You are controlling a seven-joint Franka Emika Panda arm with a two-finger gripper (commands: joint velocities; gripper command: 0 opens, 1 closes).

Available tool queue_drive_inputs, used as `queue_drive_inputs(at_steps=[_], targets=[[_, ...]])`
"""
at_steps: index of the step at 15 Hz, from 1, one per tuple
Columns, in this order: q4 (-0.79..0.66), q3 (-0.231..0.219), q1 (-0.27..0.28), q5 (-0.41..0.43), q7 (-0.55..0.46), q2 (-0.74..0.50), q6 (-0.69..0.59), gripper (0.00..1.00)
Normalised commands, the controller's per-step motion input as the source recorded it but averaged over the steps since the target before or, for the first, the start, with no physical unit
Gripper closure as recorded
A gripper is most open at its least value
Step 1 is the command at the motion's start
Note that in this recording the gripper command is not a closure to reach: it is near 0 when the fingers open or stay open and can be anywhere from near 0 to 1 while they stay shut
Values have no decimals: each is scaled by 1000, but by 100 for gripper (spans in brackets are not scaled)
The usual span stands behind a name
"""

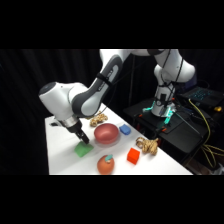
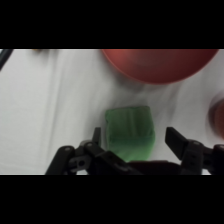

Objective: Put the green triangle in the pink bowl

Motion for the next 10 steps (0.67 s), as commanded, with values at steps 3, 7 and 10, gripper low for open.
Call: queue_drive_inputs(at_steps=[3, 7, 10], targets=[[378, 54, -9, -15, -177, 246, -209, 0], [453, 53, -19, 6, -210, 299, -222, 0], [521, 38, -49, 17, -247, 320, -246, 0]])
